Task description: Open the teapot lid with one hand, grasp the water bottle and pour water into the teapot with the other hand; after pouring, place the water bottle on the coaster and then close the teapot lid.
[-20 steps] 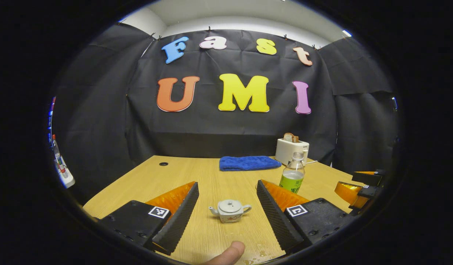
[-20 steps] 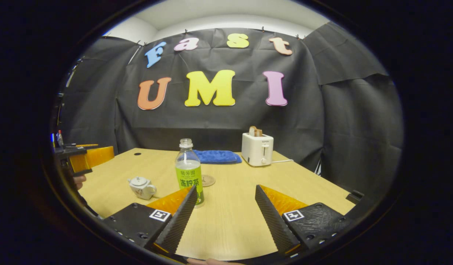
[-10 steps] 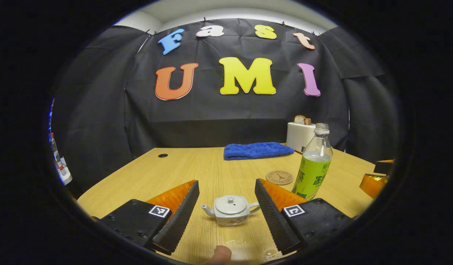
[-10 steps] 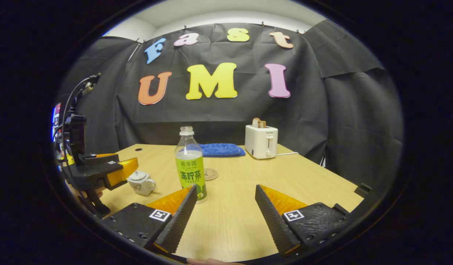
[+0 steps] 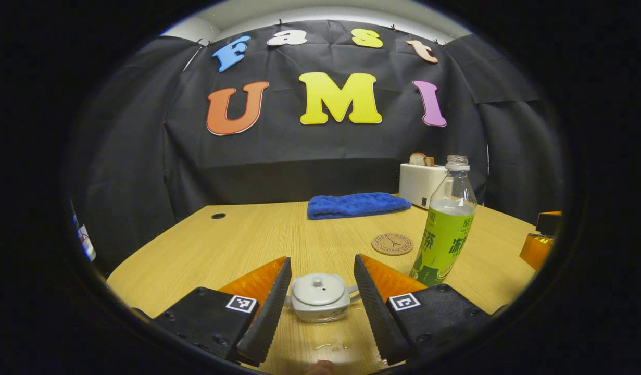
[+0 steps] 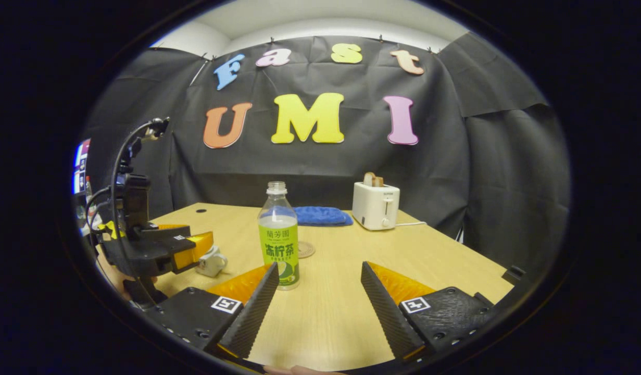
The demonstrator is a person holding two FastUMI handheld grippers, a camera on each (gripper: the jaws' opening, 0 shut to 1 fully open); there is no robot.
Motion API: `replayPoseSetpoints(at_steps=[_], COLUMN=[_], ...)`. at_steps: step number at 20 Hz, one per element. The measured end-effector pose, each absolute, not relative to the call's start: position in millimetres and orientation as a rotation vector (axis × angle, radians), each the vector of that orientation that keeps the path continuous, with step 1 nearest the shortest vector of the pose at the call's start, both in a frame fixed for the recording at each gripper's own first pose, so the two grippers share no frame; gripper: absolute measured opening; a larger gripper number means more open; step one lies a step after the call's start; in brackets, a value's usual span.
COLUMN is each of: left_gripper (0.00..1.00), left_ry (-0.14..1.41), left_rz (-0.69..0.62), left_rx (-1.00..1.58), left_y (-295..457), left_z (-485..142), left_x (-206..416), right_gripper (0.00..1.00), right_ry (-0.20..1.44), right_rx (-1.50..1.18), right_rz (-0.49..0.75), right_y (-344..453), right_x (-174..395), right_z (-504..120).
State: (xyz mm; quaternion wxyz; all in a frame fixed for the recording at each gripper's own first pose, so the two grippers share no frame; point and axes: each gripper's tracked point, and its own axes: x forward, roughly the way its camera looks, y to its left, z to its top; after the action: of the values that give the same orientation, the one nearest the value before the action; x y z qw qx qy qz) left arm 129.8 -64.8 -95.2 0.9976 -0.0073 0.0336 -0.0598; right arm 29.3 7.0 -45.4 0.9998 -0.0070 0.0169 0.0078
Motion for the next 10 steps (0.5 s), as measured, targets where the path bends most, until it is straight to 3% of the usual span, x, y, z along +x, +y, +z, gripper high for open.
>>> replayPoseSetpoints(at_steps=[4,6,7,10], left_gripper=[0.67,0.56,0.42,0.31], left_ry=[0.067,0.058,0.073,0.069], left_rz=[-0.149,-0.171,-0.168,-0.166], left_rx=[-0.076,-0.065,-0.061,-0.051], left_y=[-66.7,-69.5,-68.3,-66.3], left_z=[-98.6,-98.6,-103.4,-102.2], left_x=[137.8,138.6,139.9,143.5], right_gripper=[0.95,0.95,0.95,0.95], right_ry=[0.046,0.052,0.055,0.051], right_rx=[-0.015,-0.011,-0.01,-0.018], right_rz=[0.021,0.024,0.026,0.031], right_y=[10.3,12.7,13.5,16.3], right_x=[31.8,33.7,34.9,35.6], right_z=[-49.3,-50.6,-51.5,-49.4])
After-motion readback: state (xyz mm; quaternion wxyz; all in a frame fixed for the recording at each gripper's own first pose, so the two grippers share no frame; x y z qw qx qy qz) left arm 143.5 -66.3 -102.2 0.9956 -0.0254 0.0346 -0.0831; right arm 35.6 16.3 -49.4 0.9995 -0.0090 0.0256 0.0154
